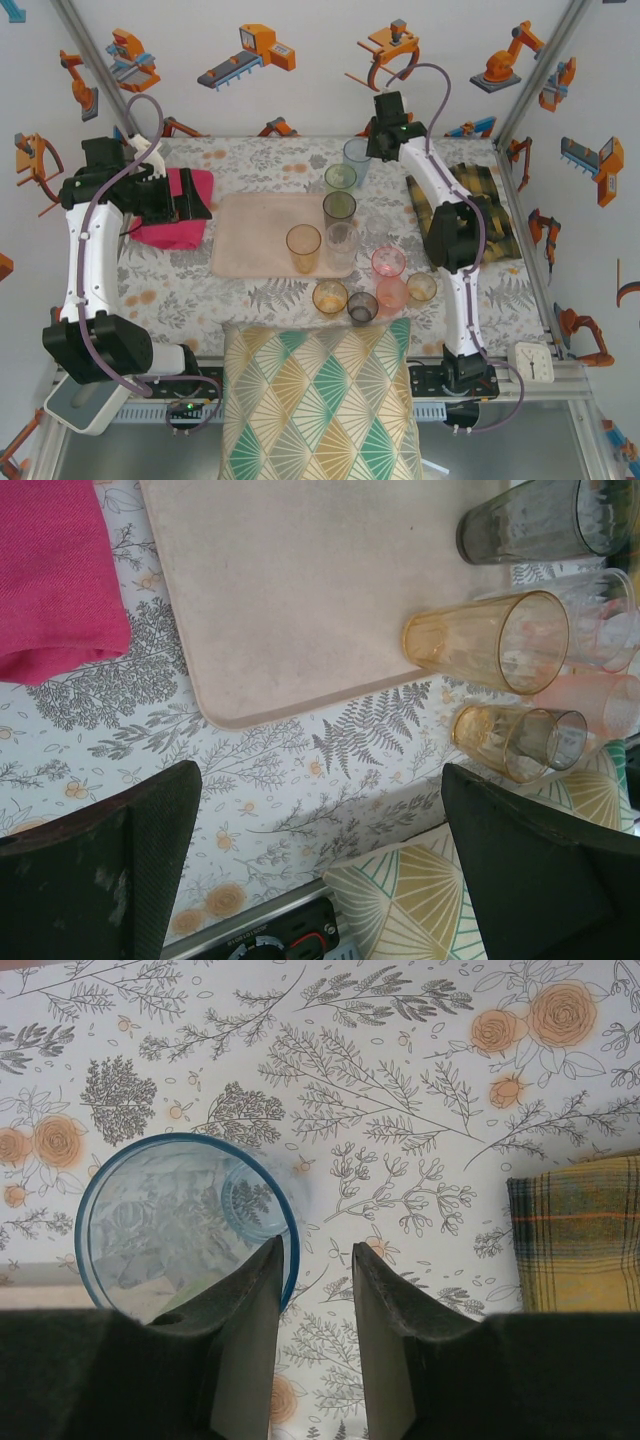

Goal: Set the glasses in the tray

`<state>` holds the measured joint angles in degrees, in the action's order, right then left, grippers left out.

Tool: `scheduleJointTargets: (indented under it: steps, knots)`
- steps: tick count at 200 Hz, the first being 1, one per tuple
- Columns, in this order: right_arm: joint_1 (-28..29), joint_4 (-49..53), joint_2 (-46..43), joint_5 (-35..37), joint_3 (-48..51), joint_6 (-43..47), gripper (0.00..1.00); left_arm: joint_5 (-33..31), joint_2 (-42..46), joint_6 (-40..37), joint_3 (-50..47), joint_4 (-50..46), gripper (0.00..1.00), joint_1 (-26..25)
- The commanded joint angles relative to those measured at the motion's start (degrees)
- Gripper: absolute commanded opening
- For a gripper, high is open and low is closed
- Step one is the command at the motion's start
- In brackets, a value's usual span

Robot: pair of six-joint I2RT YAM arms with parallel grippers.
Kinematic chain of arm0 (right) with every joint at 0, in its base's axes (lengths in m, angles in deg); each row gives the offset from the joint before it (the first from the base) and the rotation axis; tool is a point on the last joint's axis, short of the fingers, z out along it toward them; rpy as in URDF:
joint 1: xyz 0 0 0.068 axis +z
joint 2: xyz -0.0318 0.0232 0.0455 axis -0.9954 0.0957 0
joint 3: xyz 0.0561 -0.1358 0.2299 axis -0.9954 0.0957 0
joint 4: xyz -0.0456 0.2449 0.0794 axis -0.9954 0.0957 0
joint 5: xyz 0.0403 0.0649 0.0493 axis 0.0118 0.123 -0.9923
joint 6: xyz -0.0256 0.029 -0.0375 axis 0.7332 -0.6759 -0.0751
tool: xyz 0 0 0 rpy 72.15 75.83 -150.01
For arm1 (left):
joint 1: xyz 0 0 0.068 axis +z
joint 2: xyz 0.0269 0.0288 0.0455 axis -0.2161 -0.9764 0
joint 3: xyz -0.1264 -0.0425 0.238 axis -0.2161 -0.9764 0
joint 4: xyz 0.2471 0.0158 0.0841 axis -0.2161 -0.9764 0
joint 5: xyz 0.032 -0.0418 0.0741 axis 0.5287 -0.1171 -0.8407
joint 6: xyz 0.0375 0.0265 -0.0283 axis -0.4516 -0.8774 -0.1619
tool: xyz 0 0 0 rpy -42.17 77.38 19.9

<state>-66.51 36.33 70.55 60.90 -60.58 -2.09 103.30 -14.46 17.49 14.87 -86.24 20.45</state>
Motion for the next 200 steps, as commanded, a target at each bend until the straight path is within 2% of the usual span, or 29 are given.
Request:
scheduleJointTargets:
  steps: [1, 79, 200]
  knots:
    - [-0.5, 1.0, 0.4, -0.8, 0.7, -1.2, 0.33, 0.1, 0.9, 0.6, -0.3, 0.0, 0.97, 0.4]
    - [-0.4, 1.5, -0.5, -1.4, 2.3, -1.5, 0.27, 0.2, 1.5, 0.7, -0.6, 0.2, 0.97, 0.4]
    - [-2.0, -0.1, -1.3, -1.8, 2.6, -4.0, 0.01, 0.2, 2.7, 1.0, -1.2, 0.4, 0.97, 0.5]
